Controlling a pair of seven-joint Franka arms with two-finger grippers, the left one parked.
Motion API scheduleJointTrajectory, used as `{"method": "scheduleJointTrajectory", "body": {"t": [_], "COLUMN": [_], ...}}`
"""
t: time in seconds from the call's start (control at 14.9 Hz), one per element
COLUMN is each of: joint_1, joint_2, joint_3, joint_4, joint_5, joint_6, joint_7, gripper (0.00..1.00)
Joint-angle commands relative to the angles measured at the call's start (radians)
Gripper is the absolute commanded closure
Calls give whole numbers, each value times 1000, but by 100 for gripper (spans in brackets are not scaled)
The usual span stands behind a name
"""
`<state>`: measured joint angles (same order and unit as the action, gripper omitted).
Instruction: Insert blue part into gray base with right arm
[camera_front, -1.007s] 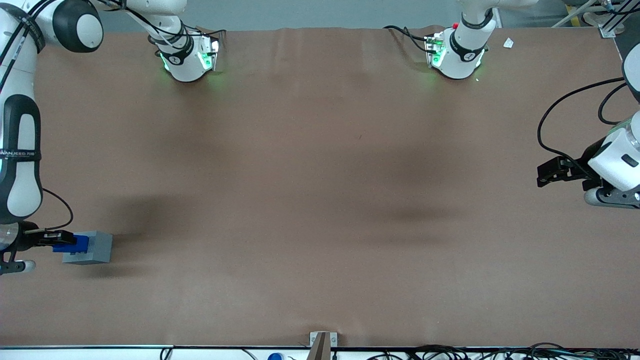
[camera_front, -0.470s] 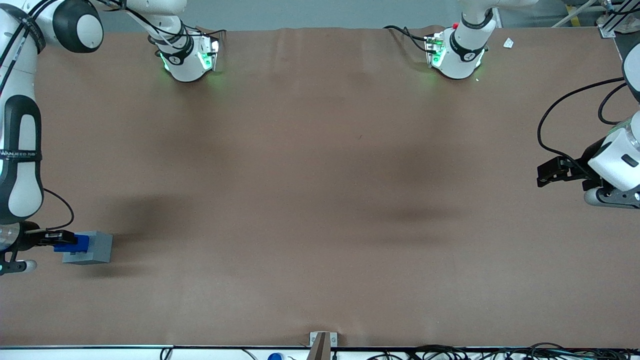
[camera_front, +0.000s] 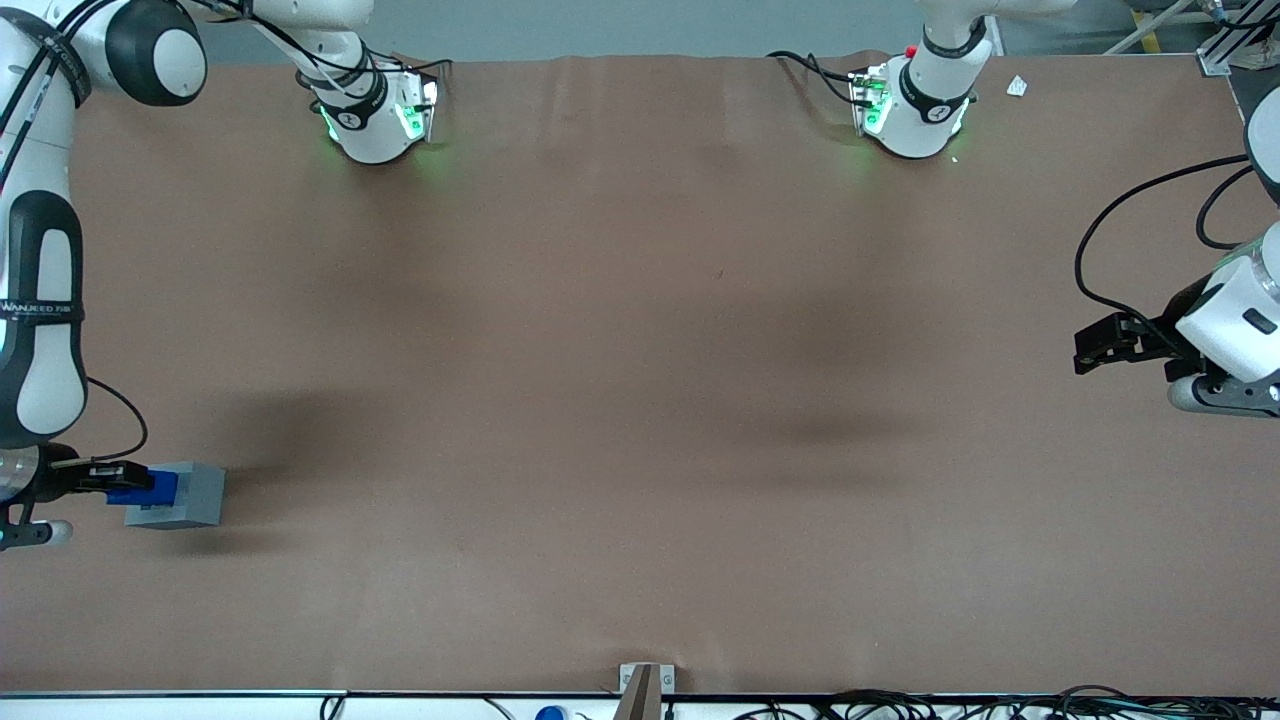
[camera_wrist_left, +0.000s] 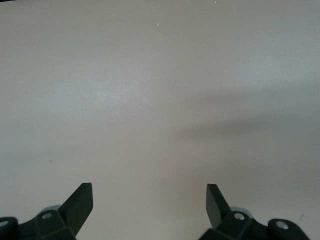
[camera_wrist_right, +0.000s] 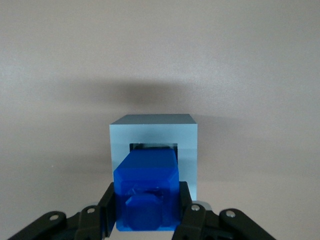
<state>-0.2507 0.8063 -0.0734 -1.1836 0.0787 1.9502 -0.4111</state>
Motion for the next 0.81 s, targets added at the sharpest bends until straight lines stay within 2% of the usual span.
{"method": "scheduleJointTrajectory", "body": {"t": [0.0,0.54,0.6,0.67,0.74], "joint_1": [-13,-15,-15,-13,-13], "joint_2": [4,22,22,22,22], "joint_3": [11,12,12,12,14], "joint_4": [-10,-10,-10,-10,-10], "joint_5": [3,4,4,6,10], "joint_6": [19,50,49,49,49], "joint_7": [9,9,12,15,37], "gripper": [100,99,92,62,16]}}
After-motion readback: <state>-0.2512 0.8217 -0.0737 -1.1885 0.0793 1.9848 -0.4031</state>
